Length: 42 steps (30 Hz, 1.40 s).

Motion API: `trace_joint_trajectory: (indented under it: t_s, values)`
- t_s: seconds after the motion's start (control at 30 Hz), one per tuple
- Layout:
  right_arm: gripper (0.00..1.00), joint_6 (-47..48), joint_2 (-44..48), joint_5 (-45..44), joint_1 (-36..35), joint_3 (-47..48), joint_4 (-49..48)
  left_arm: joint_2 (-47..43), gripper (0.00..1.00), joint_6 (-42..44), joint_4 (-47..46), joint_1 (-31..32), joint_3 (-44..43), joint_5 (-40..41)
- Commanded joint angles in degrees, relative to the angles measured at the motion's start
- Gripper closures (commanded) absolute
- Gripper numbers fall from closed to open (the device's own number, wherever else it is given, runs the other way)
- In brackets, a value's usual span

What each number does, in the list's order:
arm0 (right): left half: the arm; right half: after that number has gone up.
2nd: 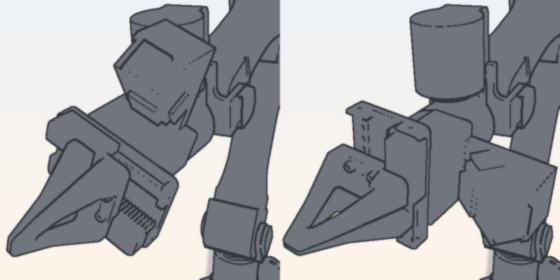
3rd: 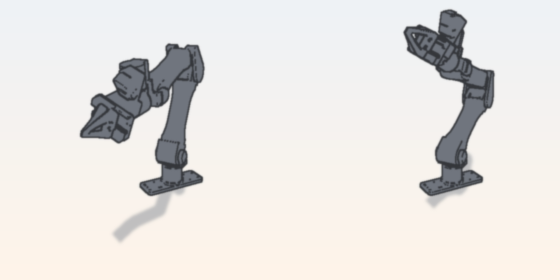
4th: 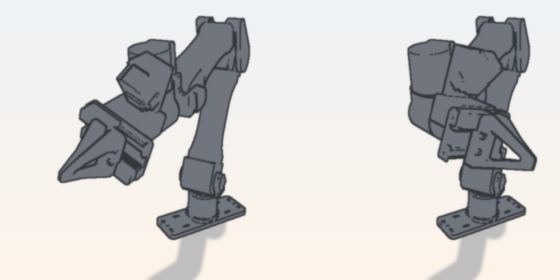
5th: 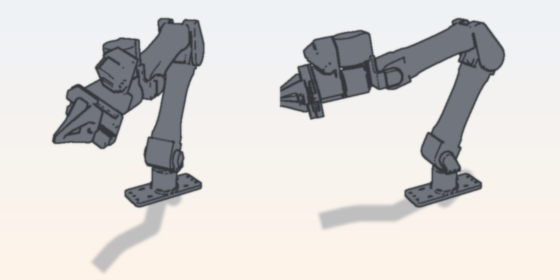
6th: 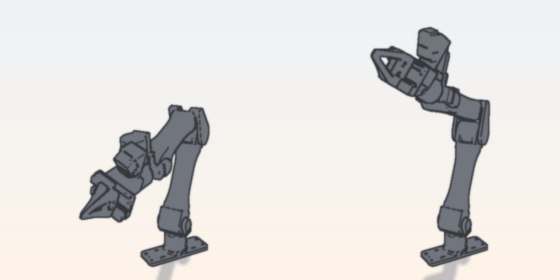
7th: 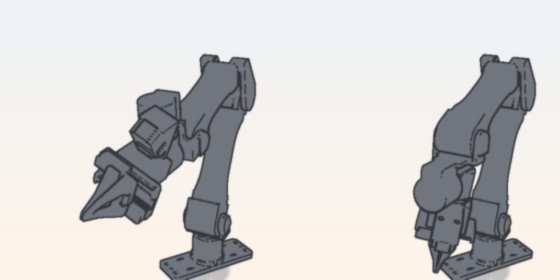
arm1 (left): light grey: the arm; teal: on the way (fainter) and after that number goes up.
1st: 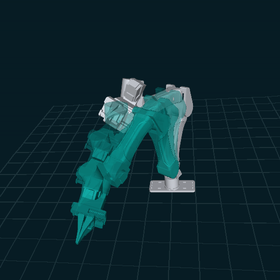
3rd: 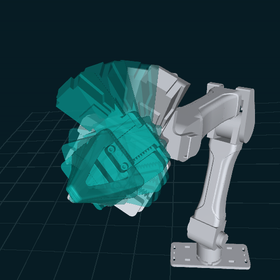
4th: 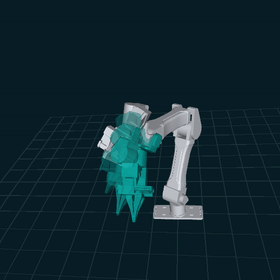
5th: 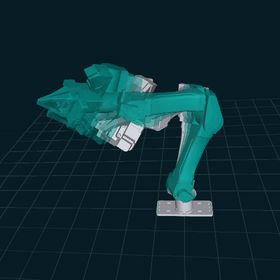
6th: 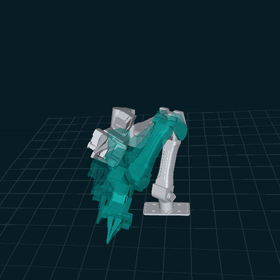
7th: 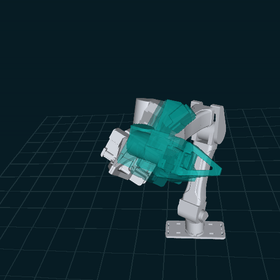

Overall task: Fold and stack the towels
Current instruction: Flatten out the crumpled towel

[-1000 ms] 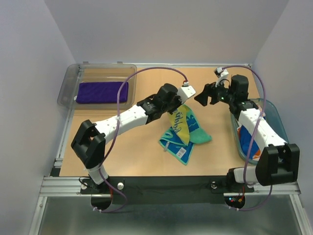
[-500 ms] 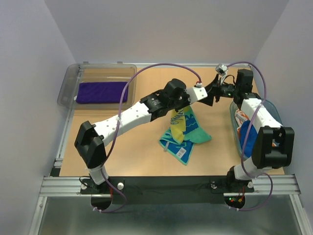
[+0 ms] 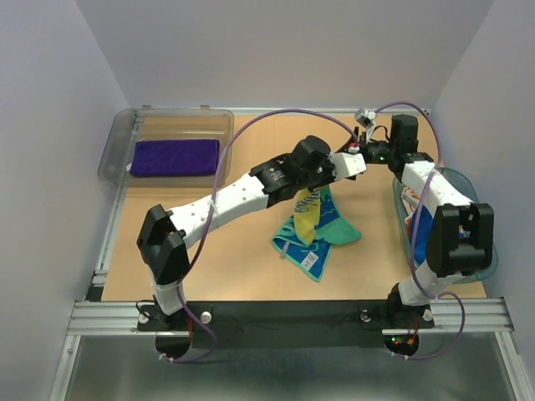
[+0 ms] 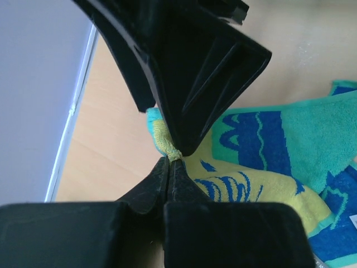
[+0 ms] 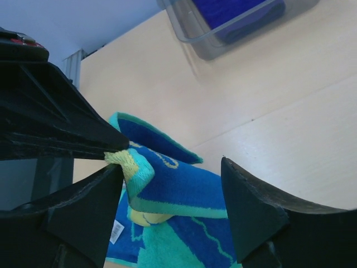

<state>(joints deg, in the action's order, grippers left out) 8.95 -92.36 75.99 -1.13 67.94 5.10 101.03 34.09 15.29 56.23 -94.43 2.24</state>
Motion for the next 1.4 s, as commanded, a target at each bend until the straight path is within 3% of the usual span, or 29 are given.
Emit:
trace_joint_trajectory:
  t_s: [0.0, 0.13, 0.23, 0.27, 0.37, 0.53, 0.57, 0.6, 0.7, 0.8, 0.93, 1.03, 1.2, 1.37]
  values:
    - [0.27, -1.39, 0.33, 3.29, -1.60, 2.90, -1.94, 0.13, 1.00, 0.89, -1.66, 0.46, -2.43, 1.01]
    - [0.42, -2.44, 1.91, 3.91, -1.95, 2.72, -1.85, 0.57, 1.00, 0.28, -3.33, 0.46, -0.76, 1.45]
    - [0.60, -3.23, 2.62, 3.91, -2.04, 2.46, -1.85, 0.31, 1.00, -0.42, -4.65, 0.46, 0.12, 1.54]
    - [0.74, -3.59, 2.79, 3.99, -2.04, 2.37, -1.85, -0.04, 1.00, -0.60, -4.83, 0.46, 0.39, 1.36]
    - [0.99, -4.11, 3.76, 2.51, -2.04, 1.93, -1.85, -0.57, 1.00, -2.26, -5.88, 0.46, 1.88, 1.10]
    - [1.00, -3.94, 8.06, -5.13, -2.04, 0.79, -1.33, -3.29, 0.93, -13.04, -7.82, -0.59, 6.45, 3.30]
    - [0.99, -3.94, 8.77, -6.80, -2.04, 0.70, -1.32, -4.69, 0.83, -15.60, -7.56, -1.11, 6.98, 2.86]
    - [0.99, -3.85, 9.99, -10.82, -2.04, 0.61, -0.98, -5.75, 0.58, -17.80, -7.64, -1.90, 7.85, 1.20]
    - [1.00, -2.01, 12.71, -19.78, -2.04, 1.22, 1.21, -11.54, 0.39, -26.24, -10.96, -5.33, 15.73, -1.97]
    - [0.99, -0.51, 15.09, -28.30, -1.95, 0.36, 3.06, -17.61, 0.29, -35.44, -17.37, -6.65, 22.43, -3.73]
    - [0.99, -1.30, 20.45, -37.47, -1.95, -3.86, 3.25, -20.09, 0.28, -46.11, -23.80, -7.89, 31.49, -6.98]
    - [0.99, -5.58, 26.15, -41.69, -2.04, -12.01, 2.81, -17.55, 0.28, -53.04, -29.78, -8.06, 37.90, -12.51]
    - [0.99, -15.51, 31.69, -47.41, -2.04, -21.51, 0.88, -11.84, 0.28, -60.09, -39.26, -8.06, 41.35, -18.49]
    - [0.99, -20.89, 35.92, -48.20, -2.04, -28.47, -0.18, -4.37, 0.28, -64.66, -42.80, -8.24, 39.68, -22.19]
